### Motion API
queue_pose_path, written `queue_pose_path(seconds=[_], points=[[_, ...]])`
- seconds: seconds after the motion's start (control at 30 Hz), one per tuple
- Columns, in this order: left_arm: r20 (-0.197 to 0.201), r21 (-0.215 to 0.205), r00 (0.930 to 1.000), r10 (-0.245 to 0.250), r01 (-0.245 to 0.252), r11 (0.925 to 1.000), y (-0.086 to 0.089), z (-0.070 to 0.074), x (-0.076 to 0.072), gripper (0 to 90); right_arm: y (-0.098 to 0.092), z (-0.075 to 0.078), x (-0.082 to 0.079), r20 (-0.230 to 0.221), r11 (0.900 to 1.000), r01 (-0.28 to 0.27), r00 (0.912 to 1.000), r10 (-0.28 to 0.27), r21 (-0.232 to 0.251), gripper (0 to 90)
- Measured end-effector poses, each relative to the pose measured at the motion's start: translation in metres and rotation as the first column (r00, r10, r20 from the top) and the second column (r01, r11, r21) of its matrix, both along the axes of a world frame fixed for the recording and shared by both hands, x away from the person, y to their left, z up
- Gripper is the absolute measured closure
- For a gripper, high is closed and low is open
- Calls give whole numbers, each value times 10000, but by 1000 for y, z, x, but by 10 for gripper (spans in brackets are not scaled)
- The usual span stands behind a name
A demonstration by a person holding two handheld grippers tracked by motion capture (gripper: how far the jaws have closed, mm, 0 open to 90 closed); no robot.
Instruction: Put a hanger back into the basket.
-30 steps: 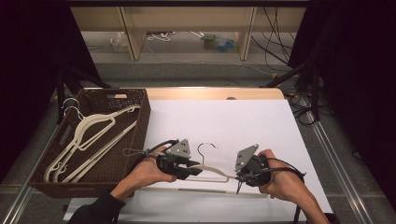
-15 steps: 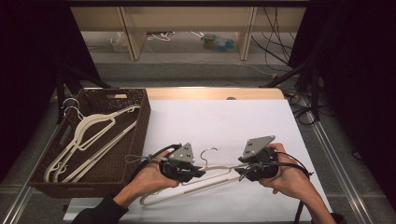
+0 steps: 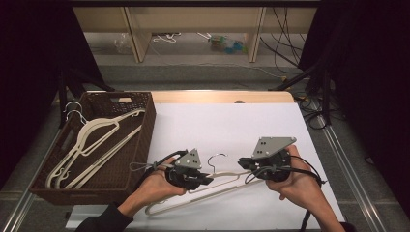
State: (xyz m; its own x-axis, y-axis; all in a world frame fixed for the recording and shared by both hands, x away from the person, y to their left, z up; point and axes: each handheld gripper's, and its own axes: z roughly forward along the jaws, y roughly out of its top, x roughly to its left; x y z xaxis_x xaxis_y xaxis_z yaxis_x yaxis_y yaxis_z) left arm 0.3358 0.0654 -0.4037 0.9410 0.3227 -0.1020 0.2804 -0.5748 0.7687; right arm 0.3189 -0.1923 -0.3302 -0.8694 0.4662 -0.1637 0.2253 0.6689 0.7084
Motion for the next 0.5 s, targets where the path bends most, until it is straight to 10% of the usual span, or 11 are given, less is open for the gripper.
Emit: queue_pose_path(seconds=[0.5], points=[[23, -43, 10000, -75, 75, 10000, -2, 0, -2, 855, 35, 22, 7, 392, 9970, -772, 9963, 771, 27, 900]])
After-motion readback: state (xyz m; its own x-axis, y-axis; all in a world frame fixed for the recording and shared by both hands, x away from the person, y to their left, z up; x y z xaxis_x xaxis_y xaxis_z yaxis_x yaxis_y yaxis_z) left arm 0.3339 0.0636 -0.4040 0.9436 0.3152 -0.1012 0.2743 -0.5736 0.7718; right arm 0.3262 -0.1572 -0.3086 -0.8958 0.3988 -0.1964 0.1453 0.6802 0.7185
